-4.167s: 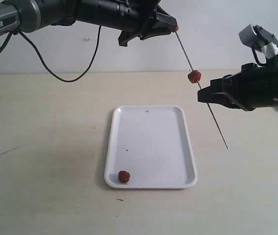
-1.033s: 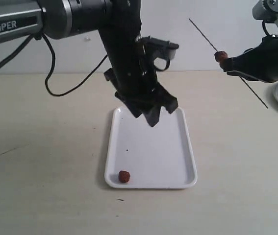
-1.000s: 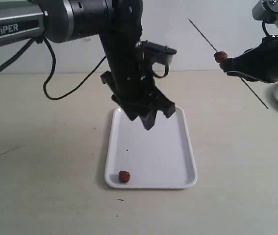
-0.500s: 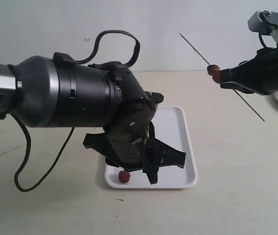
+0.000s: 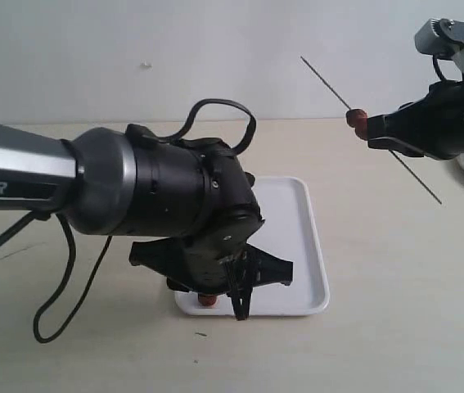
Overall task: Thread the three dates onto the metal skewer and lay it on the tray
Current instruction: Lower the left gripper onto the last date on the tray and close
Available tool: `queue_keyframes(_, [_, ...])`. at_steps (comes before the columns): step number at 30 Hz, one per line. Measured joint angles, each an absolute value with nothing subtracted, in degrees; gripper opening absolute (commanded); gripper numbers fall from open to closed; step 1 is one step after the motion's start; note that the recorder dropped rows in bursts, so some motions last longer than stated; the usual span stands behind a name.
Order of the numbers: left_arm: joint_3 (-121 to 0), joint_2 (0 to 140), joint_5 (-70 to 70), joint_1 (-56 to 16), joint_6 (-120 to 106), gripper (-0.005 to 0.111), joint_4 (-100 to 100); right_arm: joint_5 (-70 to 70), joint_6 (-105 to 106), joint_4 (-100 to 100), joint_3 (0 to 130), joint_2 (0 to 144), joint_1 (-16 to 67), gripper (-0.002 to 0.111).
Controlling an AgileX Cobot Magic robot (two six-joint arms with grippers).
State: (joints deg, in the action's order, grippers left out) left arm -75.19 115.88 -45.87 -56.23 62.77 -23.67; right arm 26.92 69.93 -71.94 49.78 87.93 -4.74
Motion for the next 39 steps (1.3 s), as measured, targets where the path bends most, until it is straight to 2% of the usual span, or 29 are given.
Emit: queue_keyframes(39, [-75.19,119.35,-44.40,-56.23,67.61,0.045,-27.84,29.52,69.83,-72.16,49.58,87.93,-4.74,0.000])
